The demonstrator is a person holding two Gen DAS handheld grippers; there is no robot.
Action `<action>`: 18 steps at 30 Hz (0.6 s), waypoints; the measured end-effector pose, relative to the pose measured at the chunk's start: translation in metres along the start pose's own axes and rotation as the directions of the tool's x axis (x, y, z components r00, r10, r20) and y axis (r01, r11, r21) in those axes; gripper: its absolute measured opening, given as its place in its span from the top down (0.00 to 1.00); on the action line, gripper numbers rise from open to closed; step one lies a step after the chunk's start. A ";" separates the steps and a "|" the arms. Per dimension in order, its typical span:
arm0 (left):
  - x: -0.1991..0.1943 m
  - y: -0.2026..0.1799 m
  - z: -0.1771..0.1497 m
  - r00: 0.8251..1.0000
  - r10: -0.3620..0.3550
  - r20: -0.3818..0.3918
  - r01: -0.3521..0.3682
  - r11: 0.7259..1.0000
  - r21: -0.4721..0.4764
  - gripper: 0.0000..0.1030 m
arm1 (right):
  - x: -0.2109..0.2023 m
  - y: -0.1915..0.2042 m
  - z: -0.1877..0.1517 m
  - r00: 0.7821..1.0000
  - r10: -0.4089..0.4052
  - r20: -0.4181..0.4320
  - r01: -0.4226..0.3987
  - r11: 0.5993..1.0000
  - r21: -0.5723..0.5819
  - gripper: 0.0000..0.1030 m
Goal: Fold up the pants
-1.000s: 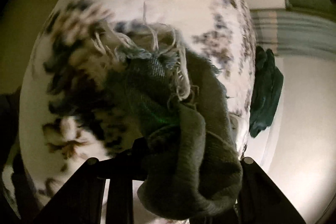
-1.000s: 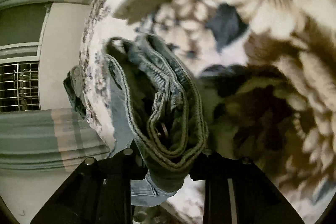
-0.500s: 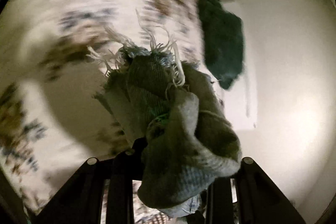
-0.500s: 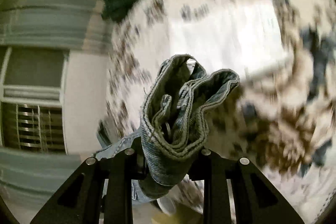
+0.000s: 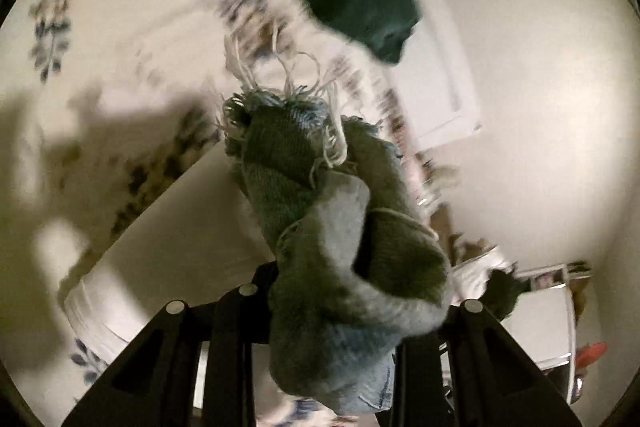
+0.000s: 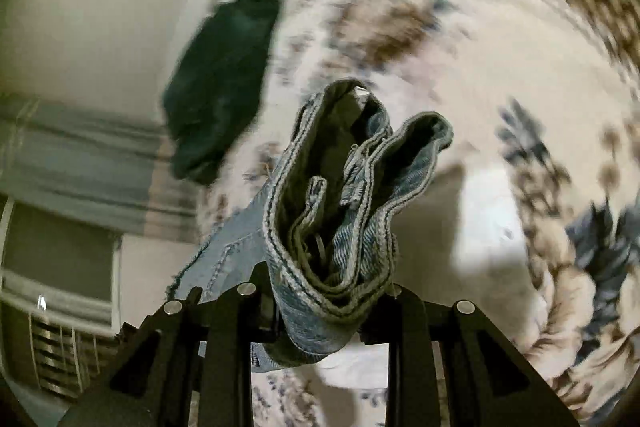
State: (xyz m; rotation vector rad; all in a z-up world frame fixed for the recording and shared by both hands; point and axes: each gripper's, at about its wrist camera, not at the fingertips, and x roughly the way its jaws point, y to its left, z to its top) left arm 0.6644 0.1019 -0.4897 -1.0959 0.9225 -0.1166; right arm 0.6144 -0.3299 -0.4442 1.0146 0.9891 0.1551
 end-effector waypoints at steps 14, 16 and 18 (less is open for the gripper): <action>0.002 0.092 -0.060 0.990 0.119 -0.081 -0.125 0.990 -0.071 0.76 | 0.046 -0.088 -0.047 0.993 -0.103 -0.065 0.106 0.993 0.059 0.74; 0.003 0.091 -0.058 0.989 0.123 -0.082 -0.128 0.990 -0.056 0.76 | 0.050 -0.089 -0.046 0.992 -0.110 -0.070 0.113 0.993 0.044 0.74; 0.006 0.095 -0.056 0.988 0.126 -0.093 -0.132 0.990 -0.053 0.75 | 0.054 -0.094 -0.049 0.990 -0.116 -0.079 0.119 0.992 0.032 0.74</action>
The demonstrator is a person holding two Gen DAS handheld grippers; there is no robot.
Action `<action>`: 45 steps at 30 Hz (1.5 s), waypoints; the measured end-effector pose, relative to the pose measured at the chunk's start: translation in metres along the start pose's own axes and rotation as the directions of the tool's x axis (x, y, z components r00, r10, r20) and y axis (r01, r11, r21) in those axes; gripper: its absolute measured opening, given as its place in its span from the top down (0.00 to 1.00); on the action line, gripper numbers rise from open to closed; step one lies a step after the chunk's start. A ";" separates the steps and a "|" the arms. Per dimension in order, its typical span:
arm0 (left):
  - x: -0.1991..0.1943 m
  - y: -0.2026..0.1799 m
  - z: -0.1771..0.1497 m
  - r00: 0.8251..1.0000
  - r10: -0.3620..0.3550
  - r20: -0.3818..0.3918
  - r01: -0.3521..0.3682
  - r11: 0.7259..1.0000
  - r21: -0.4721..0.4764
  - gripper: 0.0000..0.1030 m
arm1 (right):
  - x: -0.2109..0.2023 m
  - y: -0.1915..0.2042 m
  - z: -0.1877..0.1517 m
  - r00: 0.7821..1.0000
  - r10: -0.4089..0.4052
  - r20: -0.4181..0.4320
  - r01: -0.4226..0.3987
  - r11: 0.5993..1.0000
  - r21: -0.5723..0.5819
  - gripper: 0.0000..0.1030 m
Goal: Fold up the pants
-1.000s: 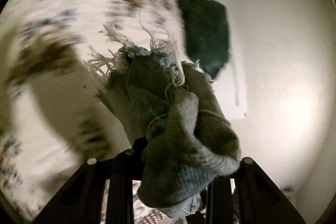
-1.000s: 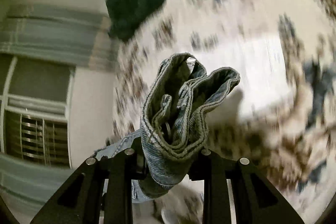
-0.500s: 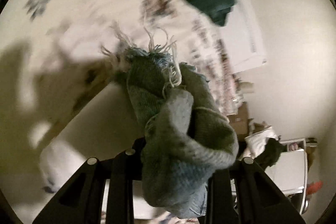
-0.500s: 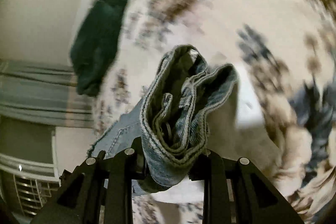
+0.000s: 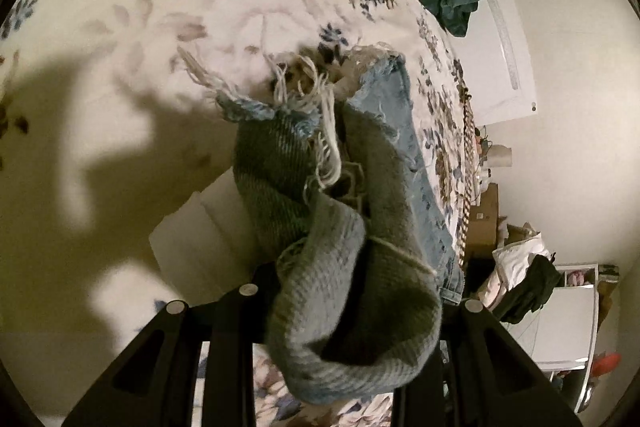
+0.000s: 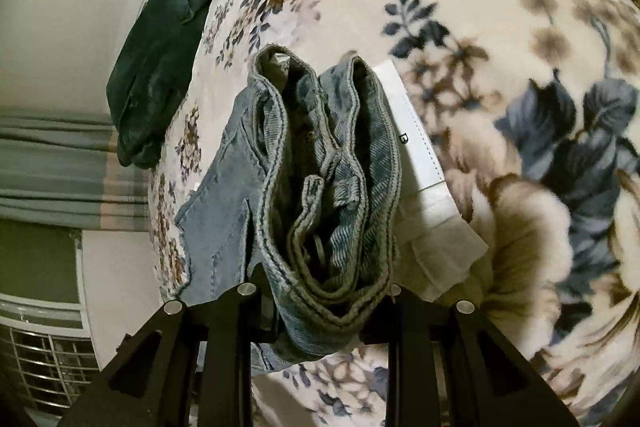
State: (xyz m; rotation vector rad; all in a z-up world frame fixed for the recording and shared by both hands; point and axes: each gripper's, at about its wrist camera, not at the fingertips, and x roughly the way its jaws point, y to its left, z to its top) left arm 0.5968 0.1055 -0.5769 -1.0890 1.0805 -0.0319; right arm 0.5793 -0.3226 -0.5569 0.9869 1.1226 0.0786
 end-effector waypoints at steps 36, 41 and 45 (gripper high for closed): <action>-0.072 -0.126 -0.032 0.868 0.439 0.232 -0.481 0.628 0.612 0.12 | -0.080 0.092 -0.057 0.823 -0.515 0.239 0.566 0.710 -0.419 0.01; -0.100 -0.163 -0.061 0.866 0.432 0.253 -0.476 0.554 0.683 0.12 | -0.124 0.138 -0.079 0.790 -0.516 0.333 0.613 0.651 -0.447 0.01; -0.129 -0.187 -0.081 0.872 0.414 0.261 -0.465 0.537 0.704 0.12 | -0.163 0.169 -0.095 0.783 -0.500 0.370 0.622 0.643 -0.448 0.01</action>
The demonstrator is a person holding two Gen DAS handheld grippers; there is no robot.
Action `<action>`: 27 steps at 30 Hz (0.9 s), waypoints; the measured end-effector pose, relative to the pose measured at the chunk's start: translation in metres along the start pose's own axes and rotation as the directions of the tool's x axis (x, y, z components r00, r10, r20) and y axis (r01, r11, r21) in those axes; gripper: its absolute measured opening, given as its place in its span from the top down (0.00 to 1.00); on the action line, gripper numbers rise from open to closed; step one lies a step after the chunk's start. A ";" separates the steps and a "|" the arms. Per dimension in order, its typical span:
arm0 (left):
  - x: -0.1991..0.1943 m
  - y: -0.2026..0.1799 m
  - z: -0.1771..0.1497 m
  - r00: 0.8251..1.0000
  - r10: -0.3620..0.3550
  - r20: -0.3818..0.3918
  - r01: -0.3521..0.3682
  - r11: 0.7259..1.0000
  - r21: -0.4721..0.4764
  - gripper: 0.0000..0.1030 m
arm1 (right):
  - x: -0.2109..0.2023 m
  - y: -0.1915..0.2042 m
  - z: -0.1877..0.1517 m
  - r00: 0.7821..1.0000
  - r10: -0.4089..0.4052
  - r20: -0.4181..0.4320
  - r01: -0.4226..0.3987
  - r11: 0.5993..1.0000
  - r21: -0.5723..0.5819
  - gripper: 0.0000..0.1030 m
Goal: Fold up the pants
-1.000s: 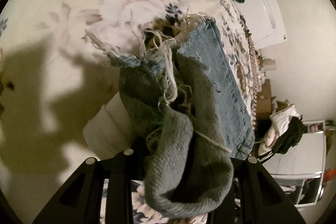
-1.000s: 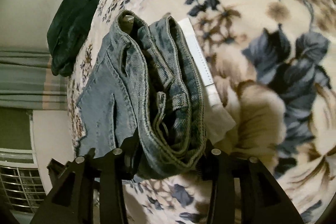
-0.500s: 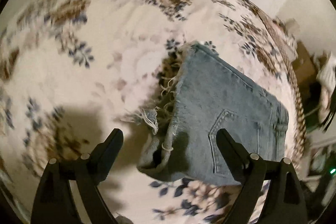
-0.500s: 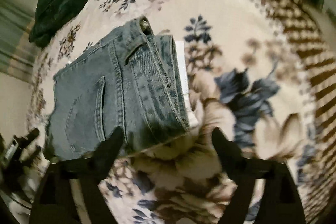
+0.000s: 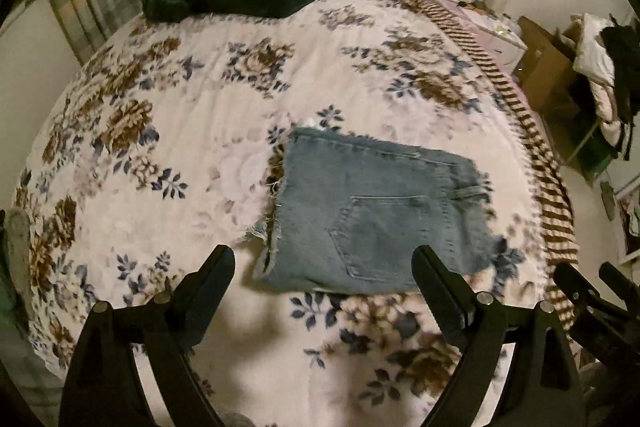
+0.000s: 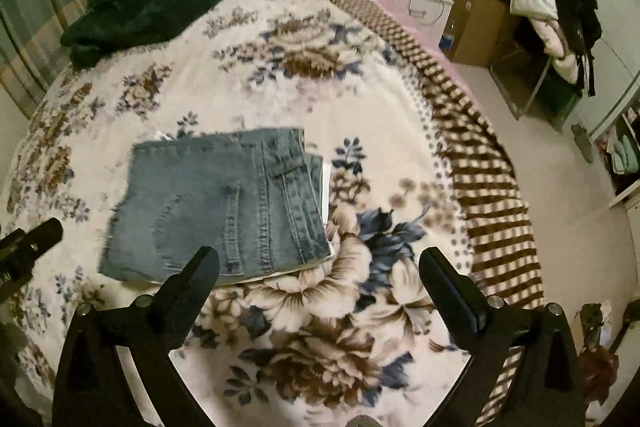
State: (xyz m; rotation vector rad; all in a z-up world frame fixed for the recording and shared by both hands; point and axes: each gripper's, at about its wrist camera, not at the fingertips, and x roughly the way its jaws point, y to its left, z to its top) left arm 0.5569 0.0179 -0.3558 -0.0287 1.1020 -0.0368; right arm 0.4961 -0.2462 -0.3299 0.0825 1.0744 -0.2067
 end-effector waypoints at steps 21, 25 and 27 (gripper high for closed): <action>-0.294 -0.028 -0.058 0.973 0.023 0.231 -0.017 1.000 -0.026 0.12 | -0.344 -0.028 -0.057 0.962 0.091 0.259 -0.071 0.994 -0.087 0.01; -0.329 -0.031 -0.074 0.963 0.036 0.267 -0.028 0.999 -0.034 0.12 | -0.401 -0.037 -0.077 0.944 0.101 0.313 -0.070 0.992 -0.109 0.00; -0.344 -0.034 -0.083 0.959 0.044 0.278 -0.036 0.999 -0.035 0.12 | -0.423 -0.042 -0.085 0.937 0.109 0.333 -0.073 0.990 -0.119 0.00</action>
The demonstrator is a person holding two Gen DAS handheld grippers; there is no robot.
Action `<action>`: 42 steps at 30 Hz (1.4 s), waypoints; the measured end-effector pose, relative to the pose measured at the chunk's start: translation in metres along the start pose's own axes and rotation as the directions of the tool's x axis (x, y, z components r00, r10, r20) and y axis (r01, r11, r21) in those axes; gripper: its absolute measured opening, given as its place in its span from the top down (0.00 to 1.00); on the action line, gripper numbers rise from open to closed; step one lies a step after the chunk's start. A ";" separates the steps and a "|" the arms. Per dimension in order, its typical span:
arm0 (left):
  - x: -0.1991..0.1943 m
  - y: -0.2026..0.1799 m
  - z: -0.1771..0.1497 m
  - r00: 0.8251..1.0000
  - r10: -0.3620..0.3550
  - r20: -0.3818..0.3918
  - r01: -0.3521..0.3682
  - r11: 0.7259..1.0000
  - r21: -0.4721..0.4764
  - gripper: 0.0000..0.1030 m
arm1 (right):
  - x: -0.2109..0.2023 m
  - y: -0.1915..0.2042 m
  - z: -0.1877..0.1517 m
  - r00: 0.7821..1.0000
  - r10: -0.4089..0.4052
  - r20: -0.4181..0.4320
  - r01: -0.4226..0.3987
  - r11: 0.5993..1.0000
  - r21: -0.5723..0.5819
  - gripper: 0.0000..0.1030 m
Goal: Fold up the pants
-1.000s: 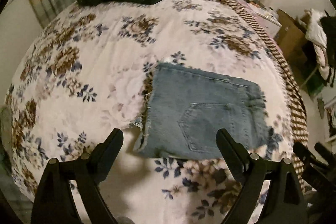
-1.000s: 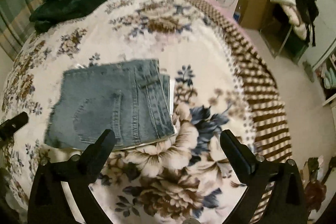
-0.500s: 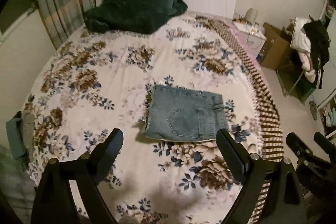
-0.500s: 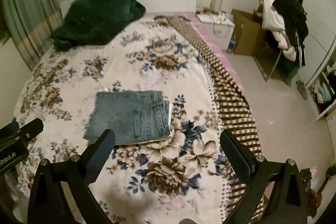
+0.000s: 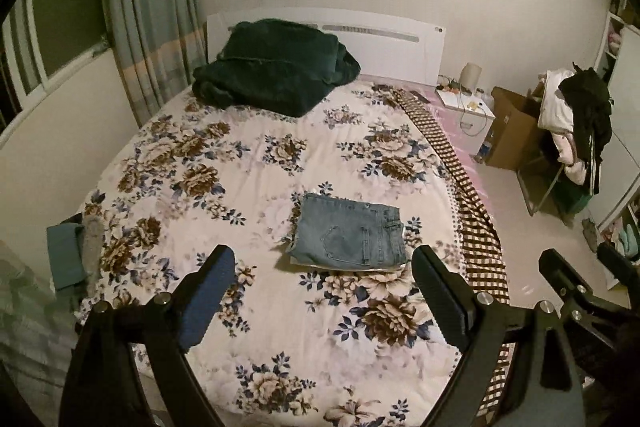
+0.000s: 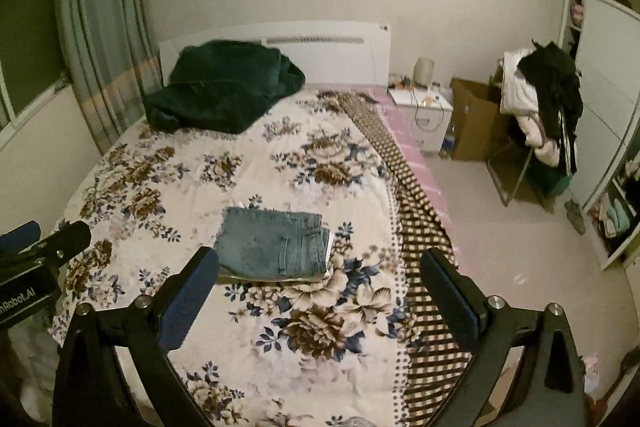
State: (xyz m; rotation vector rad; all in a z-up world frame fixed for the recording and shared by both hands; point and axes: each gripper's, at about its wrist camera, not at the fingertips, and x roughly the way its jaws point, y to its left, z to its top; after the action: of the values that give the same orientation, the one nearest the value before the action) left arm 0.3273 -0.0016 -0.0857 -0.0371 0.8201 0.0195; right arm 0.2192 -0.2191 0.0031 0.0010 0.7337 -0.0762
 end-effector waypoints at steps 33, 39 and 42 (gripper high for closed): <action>-0.091 -0.018 -0.041 0.997 0.025 0.068 -0.029 0.998 0.052 0.05 | -0.114 -0.010 -0.023 0.999 -0.023 0.024 0.022 1.000 0.018 0.00; -0.092 -0.010 -0.037 0.997 0.027 0.072 -0.030 0.998 0.055 0.05 | -0.116 -0.006 -0.024 0.999 -0.017 0.031 0.016 0.999 0.034 0.00; -0.092 -0.007 -0.035 0.997 0.023 0.072 -0.028 0.998 0.059 0.05 | -0.117 -0.004 -0.023 0.999 -0.016 0.029 0.015 0.999 0.037 0.00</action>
State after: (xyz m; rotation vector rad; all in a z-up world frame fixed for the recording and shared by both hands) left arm 0.2393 -0.0101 -0.0416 0.0306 0.7490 0.0201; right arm 0.1169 -0.2144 0.0639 0.0290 0.7026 -0.1042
